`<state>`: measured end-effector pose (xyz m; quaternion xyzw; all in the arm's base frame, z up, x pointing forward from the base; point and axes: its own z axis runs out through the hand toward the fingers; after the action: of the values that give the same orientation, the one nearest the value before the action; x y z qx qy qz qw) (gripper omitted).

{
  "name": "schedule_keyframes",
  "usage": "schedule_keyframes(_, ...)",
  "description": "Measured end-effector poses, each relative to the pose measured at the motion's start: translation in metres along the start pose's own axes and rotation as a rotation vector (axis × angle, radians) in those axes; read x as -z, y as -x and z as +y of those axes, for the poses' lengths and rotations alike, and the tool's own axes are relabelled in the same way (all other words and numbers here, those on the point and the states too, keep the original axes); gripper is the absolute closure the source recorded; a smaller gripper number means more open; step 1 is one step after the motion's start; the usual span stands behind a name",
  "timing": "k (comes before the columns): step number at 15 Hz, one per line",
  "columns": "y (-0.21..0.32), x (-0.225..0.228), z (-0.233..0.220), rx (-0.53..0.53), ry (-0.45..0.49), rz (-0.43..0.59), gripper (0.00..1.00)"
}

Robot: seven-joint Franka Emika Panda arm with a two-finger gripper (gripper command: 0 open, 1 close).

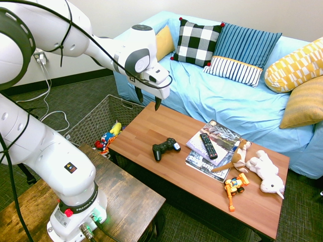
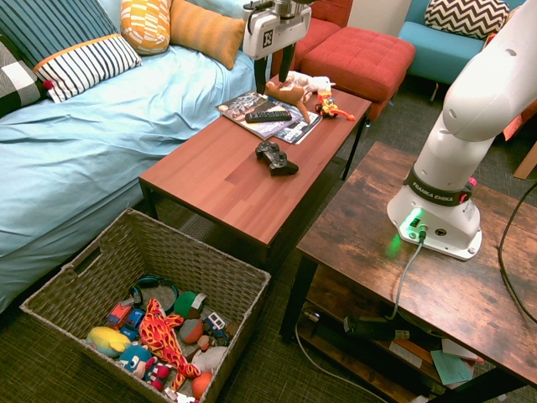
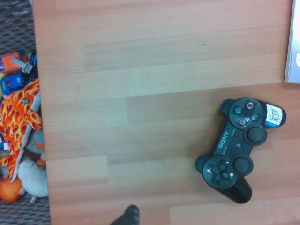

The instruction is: Put the gamepad in the basket

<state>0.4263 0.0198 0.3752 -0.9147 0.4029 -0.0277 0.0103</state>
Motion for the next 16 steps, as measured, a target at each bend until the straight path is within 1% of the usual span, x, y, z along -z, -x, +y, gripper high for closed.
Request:
schedule_keyframes(3, -0.002, -0.003, -0.001, -0.004, 0.006, -0.003, 0.0)
schedule_keyframes(4, -0.005, -0.007, -0.001, -0.02, 0.01, -0.002, 0.0)
schedule_keyframes(6, -0.016, -0.019, 0.0, -0.078, 0.018, -0.005, 0.0)
schedule_keyframes(8, -0.027, -0.034, 0.0, -0.16, 0.032, -0.008, 0.0)
schedule_keyframes(11, -0.039, -0.067, -0.001, -0.27, 0.067, -0.004, 0.0)
schedule_keyframes(14, -0.05, -0.099, 0.004, -0.35, 0.078, 0.0, 0.0)
schedule_keyframes(16, -0.054, -0.123, 0.009, -0.375, 0.082, -0.009, 0.0)
